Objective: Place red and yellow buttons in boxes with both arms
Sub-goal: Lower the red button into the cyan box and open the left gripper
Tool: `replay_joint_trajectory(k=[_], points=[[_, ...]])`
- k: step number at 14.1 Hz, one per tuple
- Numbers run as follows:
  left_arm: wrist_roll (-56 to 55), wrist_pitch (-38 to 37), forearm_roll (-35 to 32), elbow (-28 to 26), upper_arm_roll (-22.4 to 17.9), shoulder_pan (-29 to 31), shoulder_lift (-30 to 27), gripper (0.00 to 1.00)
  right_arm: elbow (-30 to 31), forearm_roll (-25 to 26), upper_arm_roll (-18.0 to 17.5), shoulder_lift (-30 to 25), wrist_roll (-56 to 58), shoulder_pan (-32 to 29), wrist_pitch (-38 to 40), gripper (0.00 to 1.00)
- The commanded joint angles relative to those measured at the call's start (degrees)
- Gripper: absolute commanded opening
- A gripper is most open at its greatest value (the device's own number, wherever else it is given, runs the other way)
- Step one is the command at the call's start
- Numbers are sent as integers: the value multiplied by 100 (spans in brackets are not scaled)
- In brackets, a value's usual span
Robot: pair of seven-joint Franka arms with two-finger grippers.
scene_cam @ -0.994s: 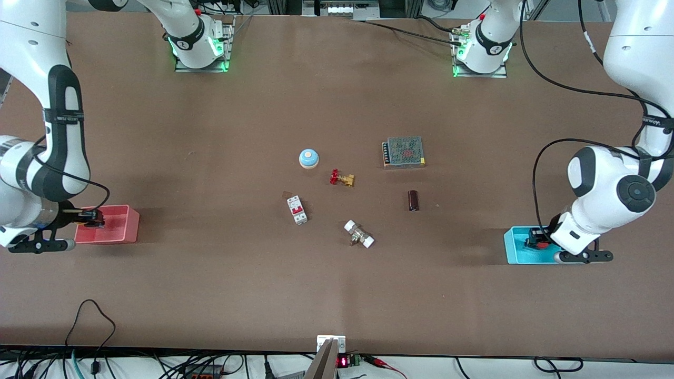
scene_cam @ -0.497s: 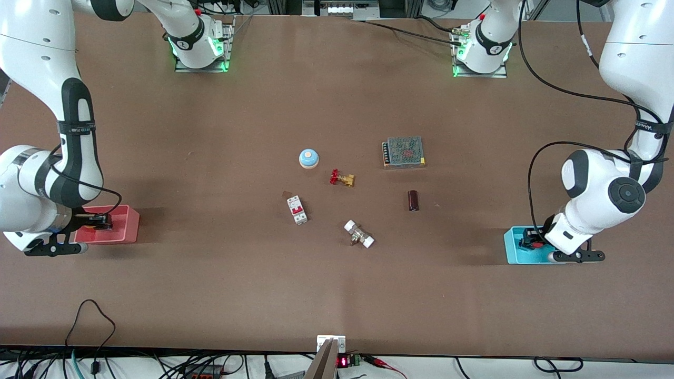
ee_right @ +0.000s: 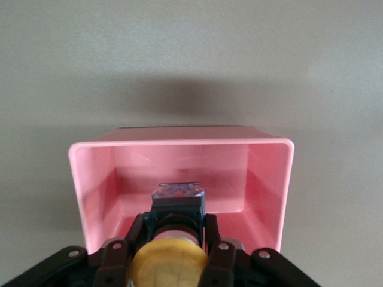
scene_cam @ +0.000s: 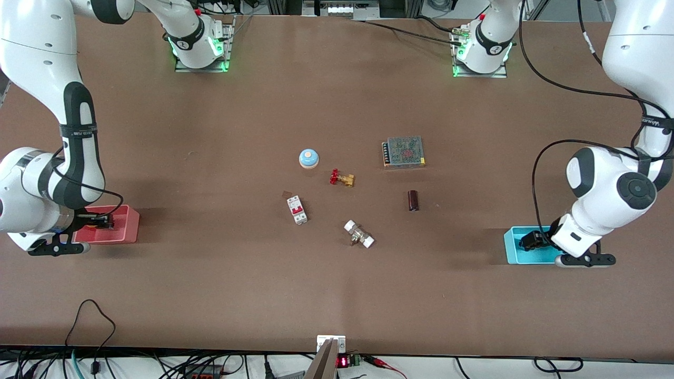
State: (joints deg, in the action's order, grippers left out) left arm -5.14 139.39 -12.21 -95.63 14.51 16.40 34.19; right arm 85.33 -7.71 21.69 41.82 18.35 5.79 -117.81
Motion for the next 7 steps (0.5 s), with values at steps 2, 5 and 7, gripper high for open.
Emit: replay_joint_trajectory(k=[2, 5, 7], points=[[75, -569, 122, -26, 105, -67, -641, 100, -16, -82, -42, 106, 45, -140, -57, 37], [75, -1061, 122, -35, 166, -76, -1115, 100, -16, -82, -51, 168, 45, -140, -110, 37], [75, -1509, 122, -35, 281, -67, -1510, 100, -16, -82, -69, 212, 37, -140, -154, 37]])
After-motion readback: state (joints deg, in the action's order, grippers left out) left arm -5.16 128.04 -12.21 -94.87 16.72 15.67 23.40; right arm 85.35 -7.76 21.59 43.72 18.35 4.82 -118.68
